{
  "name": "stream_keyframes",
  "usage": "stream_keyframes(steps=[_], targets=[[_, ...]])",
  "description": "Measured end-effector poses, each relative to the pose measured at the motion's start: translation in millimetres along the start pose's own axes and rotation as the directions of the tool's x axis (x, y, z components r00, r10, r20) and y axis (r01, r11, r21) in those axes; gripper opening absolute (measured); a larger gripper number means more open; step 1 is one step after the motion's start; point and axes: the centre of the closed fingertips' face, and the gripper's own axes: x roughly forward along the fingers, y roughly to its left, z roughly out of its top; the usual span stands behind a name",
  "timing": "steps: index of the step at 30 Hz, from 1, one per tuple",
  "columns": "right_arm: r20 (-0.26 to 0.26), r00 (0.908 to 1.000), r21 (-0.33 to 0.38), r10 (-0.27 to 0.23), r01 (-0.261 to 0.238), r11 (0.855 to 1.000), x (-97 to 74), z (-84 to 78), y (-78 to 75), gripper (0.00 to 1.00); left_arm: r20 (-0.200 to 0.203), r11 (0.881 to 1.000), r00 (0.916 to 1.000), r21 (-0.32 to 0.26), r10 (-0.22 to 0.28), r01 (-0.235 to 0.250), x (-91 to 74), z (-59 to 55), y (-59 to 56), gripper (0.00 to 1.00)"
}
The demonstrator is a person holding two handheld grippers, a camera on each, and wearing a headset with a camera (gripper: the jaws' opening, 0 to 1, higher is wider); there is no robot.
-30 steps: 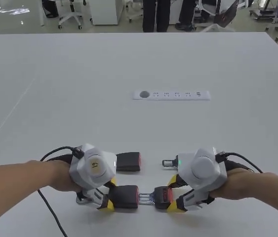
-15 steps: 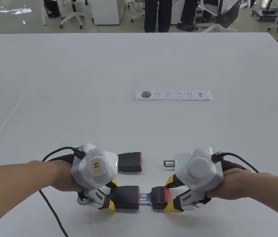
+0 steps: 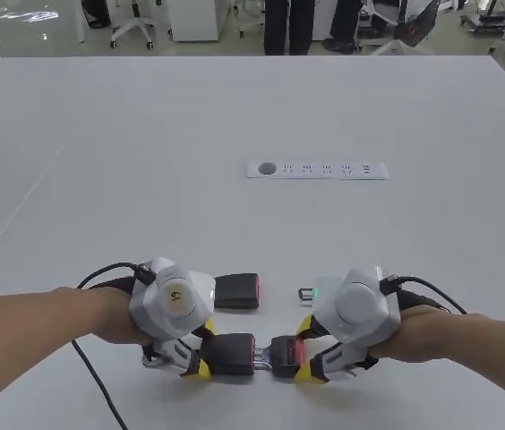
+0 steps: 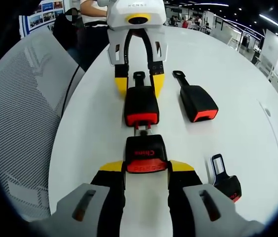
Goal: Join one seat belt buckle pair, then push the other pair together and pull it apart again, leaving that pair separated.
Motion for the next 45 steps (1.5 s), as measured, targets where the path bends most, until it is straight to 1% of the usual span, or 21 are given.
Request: stream_keyframes(steps=[4,19,27,35,40,45], targets=[[-0.004,1.0,-0.006,-0.002,0.002,1.0,1.2,-0.5,0.1,0.31,0.001,1.0,1.0,0.001,-0.001,0.001,-0.2,0.3,-0.2,0.32],[0.012,0.9999,0.004,-0.009,0.009,1.0,1.3,-0.1,0.7,0.31,0.011,1.0,0.9999,-0.005,0.0,0.0,0.2,0.0,0.0,0.31],[0.017,0.9998,0.016,-0.011,0.011,1.0,1.5,-0.1,0.6,0.31,0.019,1.0,0.9998,0.0,0.0,0.0,1.4,-2.9,2.3,0.31],[0.017,0.9998,0.012,-0.009,0.008,1.0,3.1,-0.4,0.3,0.3,0.021,1.0,0.9998,0.003,0.0,0.0,0.4,-0.4,0.3,0.31],[0.016,0.9999,0.012,-0.007,0.007,1.0,3.0,0.4,0.6,0.3,0.02,1.0,0.9998,0.004,-0.001,0.0,0.0,-0.8,0.7,0.31],[0.01,0.9999,0.022,-0.01,0.009,1.0,3.5,1.3,-0.4,0.3,0.02,1.0,0.9998,0.003,-0.002,0.002,0.0,-0.4,0.5,0.31]])
